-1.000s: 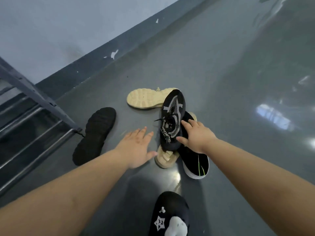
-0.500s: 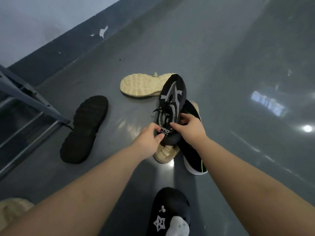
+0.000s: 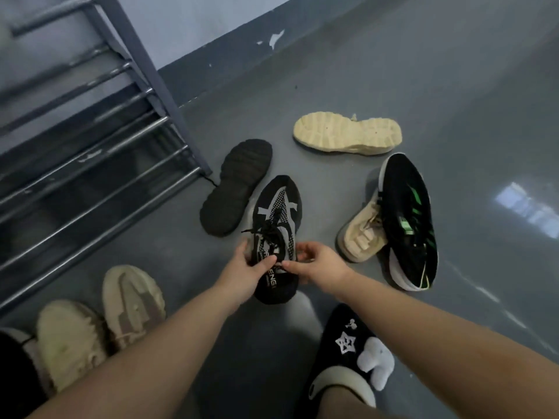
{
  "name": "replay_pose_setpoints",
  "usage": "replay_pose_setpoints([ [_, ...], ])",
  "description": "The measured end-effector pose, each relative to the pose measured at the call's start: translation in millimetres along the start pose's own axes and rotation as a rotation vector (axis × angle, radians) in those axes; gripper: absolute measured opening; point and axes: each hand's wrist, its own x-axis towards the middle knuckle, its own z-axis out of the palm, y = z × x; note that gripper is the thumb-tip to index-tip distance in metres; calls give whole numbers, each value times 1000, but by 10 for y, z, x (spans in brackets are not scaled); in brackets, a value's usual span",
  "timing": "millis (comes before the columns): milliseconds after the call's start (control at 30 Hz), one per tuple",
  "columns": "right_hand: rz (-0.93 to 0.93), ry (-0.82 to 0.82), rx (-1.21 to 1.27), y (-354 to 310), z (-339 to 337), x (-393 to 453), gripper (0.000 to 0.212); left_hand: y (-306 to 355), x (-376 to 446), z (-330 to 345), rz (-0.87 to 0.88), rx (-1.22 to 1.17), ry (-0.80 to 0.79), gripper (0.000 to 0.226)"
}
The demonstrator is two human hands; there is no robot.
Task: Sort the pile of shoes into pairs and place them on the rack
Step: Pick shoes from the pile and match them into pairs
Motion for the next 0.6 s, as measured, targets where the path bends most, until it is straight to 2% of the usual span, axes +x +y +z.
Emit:
replay_pose_setpoints([
  [100,90,-80,-21,159,273,-98,45,-308,-141,-107,-60,56,-37,41],
  [300,177,-131,-54,306,430,-168,49,-599,-131,-62,-102,207,-63,49],
  [400,154,-76,-18,293,396,-97,51,-611,-91,-51,-99,368,-78,50],
  [500,89,24,-264,278,342,-60,65,-551,-97,-57,-26,473,-33,71],
  [600,-93,143,-578,185,220,-93,63,-387,-72,-34,94,655,-2,84],
])
